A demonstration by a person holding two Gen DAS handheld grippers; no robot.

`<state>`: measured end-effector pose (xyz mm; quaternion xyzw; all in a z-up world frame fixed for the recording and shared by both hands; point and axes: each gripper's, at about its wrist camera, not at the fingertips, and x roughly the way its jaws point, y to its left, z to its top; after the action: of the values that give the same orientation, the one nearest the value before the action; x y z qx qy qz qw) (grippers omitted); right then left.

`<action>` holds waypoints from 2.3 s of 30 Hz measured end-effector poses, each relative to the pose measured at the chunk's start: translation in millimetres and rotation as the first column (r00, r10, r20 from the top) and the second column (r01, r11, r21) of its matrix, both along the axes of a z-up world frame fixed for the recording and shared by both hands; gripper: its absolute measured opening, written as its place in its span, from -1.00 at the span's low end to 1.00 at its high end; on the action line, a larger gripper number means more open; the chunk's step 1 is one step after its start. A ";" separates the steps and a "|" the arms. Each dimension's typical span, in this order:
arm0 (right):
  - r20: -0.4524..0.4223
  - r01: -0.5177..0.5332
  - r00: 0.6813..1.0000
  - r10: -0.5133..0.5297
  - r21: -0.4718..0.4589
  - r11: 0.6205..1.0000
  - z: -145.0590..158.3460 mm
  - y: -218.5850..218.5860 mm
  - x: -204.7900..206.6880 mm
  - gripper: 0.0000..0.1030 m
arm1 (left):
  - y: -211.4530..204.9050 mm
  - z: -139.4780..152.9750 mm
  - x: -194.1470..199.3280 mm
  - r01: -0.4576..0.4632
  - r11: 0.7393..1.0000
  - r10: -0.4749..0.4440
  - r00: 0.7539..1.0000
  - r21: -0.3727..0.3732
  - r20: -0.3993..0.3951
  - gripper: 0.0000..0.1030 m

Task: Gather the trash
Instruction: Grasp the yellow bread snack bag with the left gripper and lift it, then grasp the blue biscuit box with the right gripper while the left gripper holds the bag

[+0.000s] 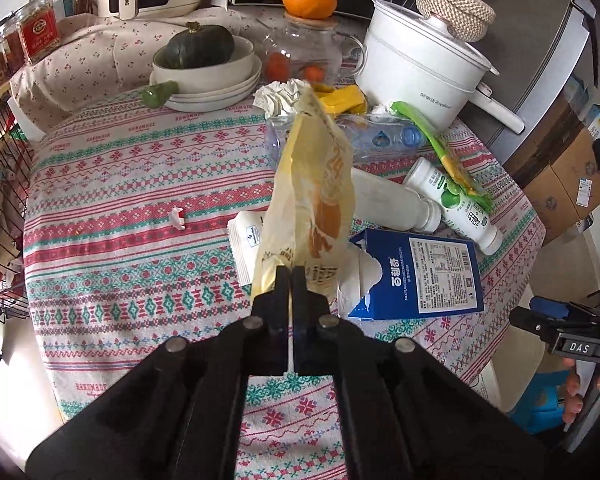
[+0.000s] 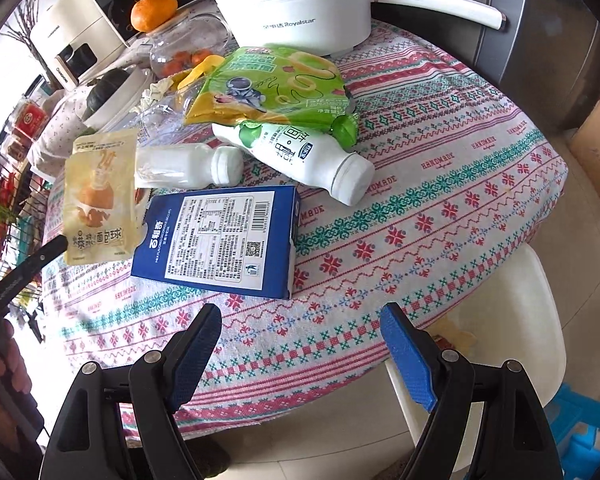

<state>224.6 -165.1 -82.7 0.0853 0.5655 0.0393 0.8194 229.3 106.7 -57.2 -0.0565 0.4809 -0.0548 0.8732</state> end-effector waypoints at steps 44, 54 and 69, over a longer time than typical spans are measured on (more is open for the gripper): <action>-0.122 -0.823 0.520 0.846 -0.338 0.457 -19.5 123.5 28.0 0.81 | 37.8 28.4 -59.7 -0.012 1.000 0.011 0.998 0.009 0.054 -0.97; -0.239 -0.861 0.476 0.846 -0.322 0.394 -63.7 132.4 74.0 0.85 | 36.4 18.2 -50.8 -0.005 1.000 0.005 1.000 0.021 0.011 -0.97; -0.178 -0.791 0.602 0.778 -0.261 0.553 -80.4 111.6 99.9 0.96 | 34.8 18.9 -51.1 -0.004 1.000 0.004 1.000 0.013 0.013 -0.97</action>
<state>324.5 -53.6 -163.1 -0.3060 0.5592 0.3080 0.7063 178.2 141.6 -38.2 -0.0514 0.4752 -0.0505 0.8769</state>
